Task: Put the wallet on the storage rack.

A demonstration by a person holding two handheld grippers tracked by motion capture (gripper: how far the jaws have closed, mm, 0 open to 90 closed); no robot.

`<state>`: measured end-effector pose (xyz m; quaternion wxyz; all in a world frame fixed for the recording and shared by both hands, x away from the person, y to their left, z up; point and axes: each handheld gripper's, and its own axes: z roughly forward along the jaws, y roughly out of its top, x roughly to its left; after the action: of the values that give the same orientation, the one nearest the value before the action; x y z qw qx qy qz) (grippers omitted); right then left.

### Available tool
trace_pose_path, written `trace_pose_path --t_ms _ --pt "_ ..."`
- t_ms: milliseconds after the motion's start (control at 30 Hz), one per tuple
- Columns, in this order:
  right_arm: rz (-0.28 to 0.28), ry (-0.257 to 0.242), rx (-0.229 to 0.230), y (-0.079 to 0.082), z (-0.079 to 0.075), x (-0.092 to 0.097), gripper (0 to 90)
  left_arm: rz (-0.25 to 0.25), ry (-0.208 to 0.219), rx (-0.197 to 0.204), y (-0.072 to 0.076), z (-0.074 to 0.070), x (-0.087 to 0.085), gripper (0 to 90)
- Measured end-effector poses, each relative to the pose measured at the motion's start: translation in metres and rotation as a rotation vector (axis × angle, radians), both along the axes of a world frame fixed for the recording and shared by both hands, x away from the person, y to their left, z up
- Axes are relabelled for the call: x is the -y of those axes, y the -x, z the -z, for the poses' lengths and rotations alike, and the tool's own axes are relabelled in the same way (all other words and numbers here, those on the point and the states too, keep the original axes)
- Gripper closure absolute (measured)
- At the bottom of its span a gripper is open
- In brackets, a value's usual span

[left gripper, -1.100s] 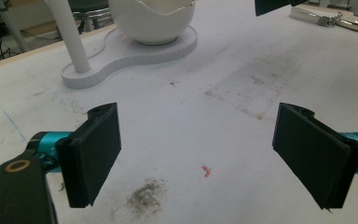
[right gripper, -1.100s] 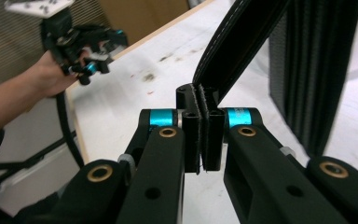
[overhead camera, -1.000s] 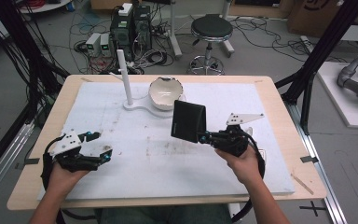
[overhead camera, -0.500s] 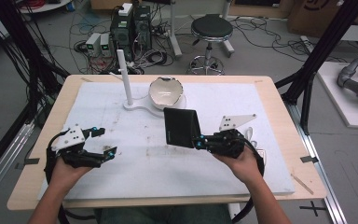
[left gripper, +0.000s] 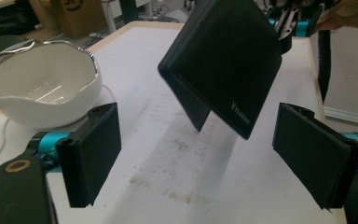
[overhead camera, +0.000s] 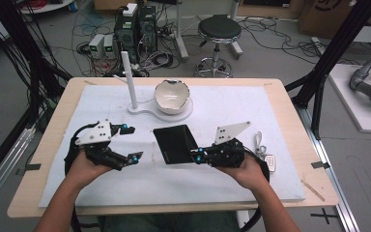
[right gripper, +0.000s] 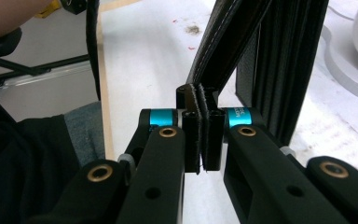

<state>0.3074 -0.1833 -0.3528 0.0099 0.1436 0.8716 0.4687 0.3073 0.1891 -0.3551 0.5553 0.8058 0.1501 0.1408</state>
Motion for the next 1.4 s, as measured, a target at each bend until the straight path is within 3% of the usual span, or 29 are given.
trace_pose_path --t_ms 300,367,533,567,600,733,900,1033,1067,1133,1167,1233,1400 --pt "-0.066 0.020 0.013 0.004 0.002 -0.011 89.7 0.041 0.011 -0.026 -0.014 -0.005 0.015 15.5" --pt "-0.078 0.025 0.018 0.005 0.003 -0.015 89.7 0.063 0.014 -0.053 -0.018 -0.005 0.023 15.8" --pt "-0.107 0.045 0.027 0.007 0.004 -0.023 89.8 0.126 -0.047 -0.087 -0.019 0.002 0.037 24.9" --pt "-0.113 0.045 0.025 0.007 0.004 -0.024 89.8 0.144 -0.089 -0.090 -0.017 0.004 0.042 25.9" --pt "-0.112 0.044 0.026 0.008 0.004 -0.024 89.7 0.161 -0.098 -0.097 -0.017 0.005 0.044 27.6" --pt "-0.112 0.050 0.026 0.007 0.004 -0.024 89.7 0.206 -0.122 -0.098 -0.014 0.005 0.046 45.6" --pt "-0.085 0.034 0.024 0.006 0.005 -0.019 89.7 0.241 -0.095 -0.076 -0.010 0.003 0.038 71.5" --pt "-0.054 0.024 0.028 0.004 0.006 -0.016 88.8 0.233 -0.099 -0.061 -0.008 0.002 0.039 77.8" --pt "-0.043 0.016 0.023 0.004 0.007 -0.015 86.7 0.224 -0.100 -0.053 -0.007 0.001 0.040 78.1" --pt "-0.005 -0.019 0.013 0.002 0.007 -0.013 66.5 0.188 -0.120 -0.038 -0.006 0.000 0.039 78.4" --pt "-0.002 -0.039 0.003 0.000 0.007 -0.010 65.4 0.188 -0.120 -0.038 -0.006 0.000 0.039 78.5" --pt "0.016 -0.067 0.016 -0.001 0.005 -0.004 50.2 0.140 -0.099 -0.018 -0.006 -0.003 0.034 78.5" --pt "0.098 -0.120 0.044 -0.004 0.002 0.012 40.7 0.076 -0.104 0.020 -0.010 -0.014 0.031 78.6"
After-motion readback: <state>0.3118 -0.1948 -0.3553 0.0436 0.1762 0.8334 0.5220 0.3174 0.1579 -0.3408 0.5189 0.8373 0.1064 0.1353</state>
